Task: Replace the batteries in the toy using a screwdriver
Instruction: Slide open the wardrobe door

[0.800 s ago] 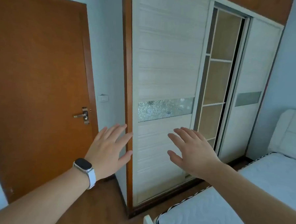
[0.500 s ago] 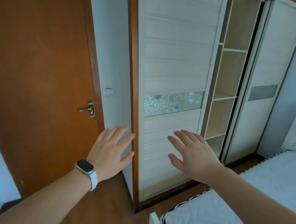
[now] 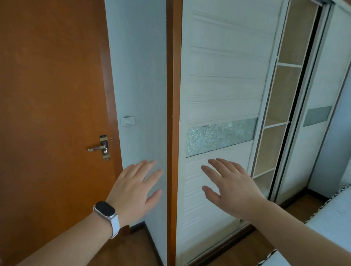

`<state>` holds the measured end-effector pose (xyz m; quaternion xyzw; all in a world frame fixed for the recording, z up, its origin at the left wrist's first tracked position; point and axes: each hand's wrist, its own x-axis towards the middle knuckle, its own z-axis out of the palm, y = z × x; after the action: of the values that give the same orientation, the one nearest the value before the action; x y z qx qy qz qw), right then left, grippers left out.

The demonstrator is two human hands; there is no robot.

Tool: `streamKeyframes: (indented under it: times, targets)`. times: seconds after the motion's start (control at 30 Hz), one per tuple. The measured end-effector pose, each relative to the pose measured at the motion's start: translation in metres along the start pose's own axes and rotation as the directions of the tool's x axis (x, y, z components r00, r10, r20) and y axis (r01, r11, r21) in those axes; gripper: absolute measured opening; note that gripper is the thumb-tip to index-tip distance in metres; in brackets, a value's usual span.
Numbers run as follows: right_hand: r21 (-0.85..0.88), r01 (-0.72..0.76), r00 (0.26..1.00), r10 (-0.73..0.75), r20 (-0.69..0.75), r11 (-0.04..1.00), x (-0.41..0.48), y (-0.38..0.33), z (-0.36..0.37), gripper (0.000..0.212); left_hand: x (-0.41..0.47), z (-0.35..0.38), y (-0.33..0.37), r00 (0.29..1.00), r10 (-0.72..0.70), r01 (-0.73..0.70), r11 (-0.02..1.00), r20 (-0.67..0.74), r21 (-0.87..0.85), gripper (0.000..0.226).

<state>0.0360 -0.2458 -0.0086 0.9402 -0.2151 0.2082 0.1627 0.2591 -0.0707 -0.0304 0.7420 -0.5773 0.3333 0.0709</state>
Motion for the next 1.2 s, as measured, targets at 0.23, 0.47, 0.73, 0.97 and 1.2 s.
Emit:
streamKeyframes:
  times: [0.23,0.47,0.73,0.97,1.2]
  targets:
    - [-0.022,-0.04,0.999,0.04,-0.03,0.999,0.061,-0.014,0.027,0.058,0.043,0.041,-0.051,0.999,0.053,-0.053,0.998,-0.013,-0.015,0.048]
    - [-0.03,-0.034,0.997,0.032,-0.064,0.999,0.104,0.01,0.074,0.055,0.087,0.089,-0.061,0.997,0.058,-0.052,0.994,0.05,-0.101,0.05]
    - [0.071,-0.002,0.995,0.01,-0.102,0.997,0.177,0.053,0.145,0.054,0.141,0.148,-0.077,0.994,0.071,-0.071,0.997,0.087,0.001,0.047]
    - [0.126,0.058,0.981,-0.033,-0.192,0.99,0.24,0.116,0.186,0.051,0.23,0.185,-0.072,0.997,0.059,-0.062,0.995,0.045,0.074,0.051]
    - [0.13,0.116,0.935,-0.065,-0.349,0.985,0.299,0.168,0.201,0.051,0.311,0.198,-0.074,0.992,0.067,-0.057,0.994,-0.11,0.093,0.048]
